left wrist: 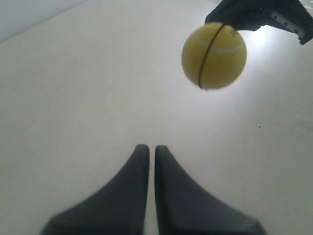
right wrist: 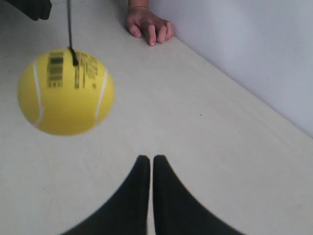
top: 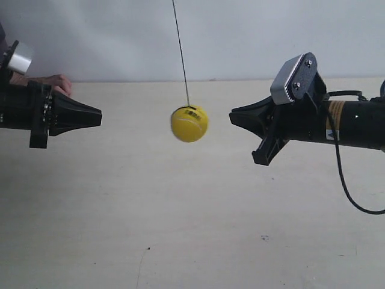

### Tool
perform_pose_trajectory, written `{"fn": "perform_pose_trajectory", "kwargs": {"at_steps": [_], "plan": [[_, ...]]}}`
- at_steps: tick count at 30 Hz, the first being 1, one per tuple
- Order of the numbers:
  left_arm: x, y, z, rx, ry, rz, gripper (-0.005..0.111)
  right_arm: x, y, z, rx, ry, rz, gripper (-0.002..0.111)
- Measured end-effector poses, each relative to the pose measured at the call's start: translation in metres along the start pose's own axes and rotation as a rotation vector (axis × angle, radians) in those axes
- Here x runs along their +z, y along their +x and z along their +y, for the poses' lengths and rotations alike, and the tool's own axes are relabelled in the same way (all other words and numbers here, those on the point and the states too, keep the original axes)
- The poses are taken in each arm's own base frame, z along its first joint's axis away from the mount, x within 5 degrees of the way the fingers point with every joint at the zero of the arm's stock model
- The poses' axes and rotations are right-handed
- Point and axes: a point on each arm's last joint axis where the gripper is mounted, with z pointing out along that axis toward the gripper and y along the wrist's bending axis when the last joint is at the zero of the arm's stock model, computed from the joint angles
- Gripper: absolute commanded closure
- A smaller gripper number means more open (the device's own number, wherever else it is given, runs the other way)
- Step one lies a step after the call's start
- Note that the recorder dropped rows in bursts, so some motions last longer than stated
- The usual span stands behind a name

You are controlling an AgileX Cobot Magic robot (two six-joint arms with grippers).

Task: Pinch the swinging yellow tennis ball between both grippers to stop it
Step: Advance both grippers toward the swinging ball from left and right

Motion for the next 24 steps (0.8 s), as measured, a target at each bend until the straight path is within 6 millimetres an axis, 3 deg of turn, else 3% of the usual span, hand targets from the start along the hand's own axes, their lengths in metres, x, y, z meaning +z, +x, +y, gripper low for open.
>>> {"fn": "perform_pose_trajectory", "kwargs": {"at_steps": [24], "plan": [[0.012,-0.007,-0.007,0.025,0.059,-0.005,0.102,0.000,-0.010,0.004,0.021,-0.071,-0.096,0.108]]}}
